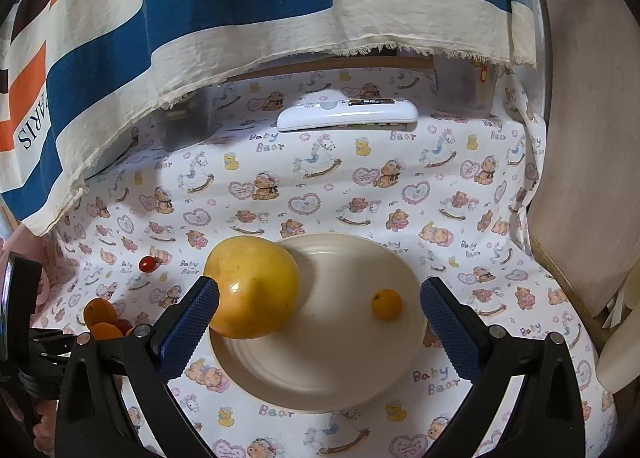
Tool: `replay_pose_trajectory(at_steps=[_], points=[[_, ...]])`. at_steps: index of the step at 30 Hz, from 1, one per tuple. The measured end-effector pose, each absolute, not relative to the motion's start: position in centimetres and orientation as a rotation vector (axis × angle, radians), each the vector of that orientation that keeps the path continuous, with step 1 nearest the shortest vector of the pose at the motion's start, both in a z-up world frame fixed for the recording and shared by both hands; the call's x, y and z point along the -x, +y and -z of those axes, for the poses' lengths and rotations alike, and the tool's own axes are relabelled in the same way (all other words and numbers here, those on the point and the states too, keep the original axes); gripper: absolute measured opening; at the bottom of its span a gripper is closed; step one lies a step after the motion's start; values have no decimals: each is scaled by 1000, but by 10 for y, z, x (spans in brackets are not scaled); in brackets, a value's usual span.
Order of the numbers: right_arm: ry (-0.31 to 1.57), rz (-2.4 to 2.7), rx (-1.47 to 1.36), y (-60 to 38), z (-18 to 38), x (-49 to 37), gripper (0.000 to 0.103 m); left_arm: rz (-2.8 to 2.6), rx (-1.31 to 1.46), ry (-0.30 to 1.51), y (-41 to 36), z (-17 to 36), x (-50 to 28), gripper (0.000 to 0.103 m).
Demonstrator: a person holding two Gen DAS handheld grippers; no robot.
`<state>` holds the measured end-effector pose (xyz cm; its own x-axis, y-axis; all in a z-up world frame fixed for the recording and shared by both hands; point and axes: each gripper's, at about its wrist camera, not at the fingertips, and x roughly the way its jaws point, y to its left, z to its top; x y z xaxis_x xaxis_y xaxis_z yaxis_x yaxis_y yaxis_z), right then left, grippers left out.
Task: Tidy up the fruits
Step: 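Grasp the large orange with the left tool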
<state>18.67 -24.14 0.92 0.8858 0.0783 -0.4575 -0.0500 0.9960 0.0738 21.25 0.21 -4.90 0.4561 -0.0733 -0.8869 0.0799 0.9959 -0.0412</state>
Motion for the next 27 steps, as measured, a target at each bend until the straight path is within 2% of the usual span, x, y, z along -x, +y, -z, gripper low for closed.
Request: replay_pose_trajectory(at_steps=[15,23,27], points=[[487,-78,-46,-239,-10,-187,101,95,32,913,24,-11,-188,48],[525,-211,-28,-209,-27,-180,101,20,100,865,55,-19,-196,48],[600,-329,2,-175,-24,-179,92,16,162,861,73,-21,-197,48]])
